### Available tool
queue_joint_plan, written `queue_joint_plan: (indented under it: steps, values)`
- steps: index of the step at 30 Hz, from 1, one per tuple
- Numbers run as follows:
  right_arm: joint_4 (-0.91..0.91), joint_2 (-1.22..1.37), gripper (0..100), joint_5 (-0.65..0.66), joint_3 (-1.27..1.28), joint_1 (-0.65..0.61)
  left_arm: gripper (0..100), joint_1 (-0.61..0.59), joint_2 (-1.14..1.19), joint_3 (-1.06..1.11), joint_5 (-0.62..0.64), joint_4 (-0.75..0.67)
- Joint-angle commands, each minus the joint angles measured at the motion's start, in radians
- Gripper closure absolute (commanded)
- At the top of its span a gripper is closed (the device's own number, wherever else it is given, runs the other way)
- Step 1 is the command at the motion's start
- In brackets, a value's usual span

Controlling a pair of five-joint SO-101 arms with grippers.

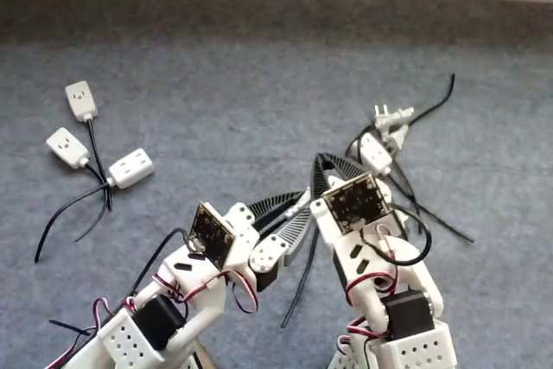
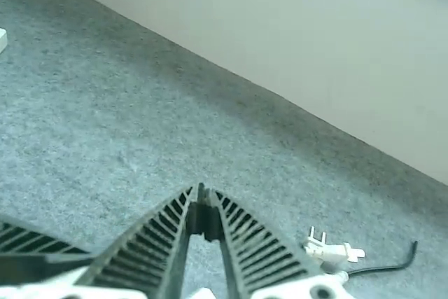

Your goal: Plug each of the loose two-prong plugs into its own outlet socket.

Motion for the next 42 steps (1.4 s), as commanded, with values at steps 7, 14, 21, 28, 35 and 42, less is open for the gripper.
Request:
queue_joint_plan:
  steps: [7, 14, 21, 28, 35, 42]
  values:
    - [0.048, 0.004, 99.2, 0.018, -0.108, 0.124, 99, 0.013, -0.016, 0.016, 0.002, -0.034]
    - [0.266, 0.005, 99.2, 0.018, -0.367, 0.326, 99, -0.041, -0.013, 0.016, 0.002, 0.032]
    - [0.424, 0.001, 99.2, -0.061, -0.278, 0.547, 99, -0.133, -0.012, 0.005, 0.003, 0.104]
    - [0.417, -0.002, 99.2, -0.367, -0.001, 0.704, 99, -0.182, -0.01, -0.064, 0.002, 0.178]
    - [0.306, -0.002, 99.2, -0.404, 0.156, 0.823, 99, -0.289, 0.174, -0.188, 0.002, 0.176]
    - [0.239, -0.002, 99.2, -0.397, 0.213, 0.823, 99, -0.285, 0.868, -0.673, -0.037, 0.195]
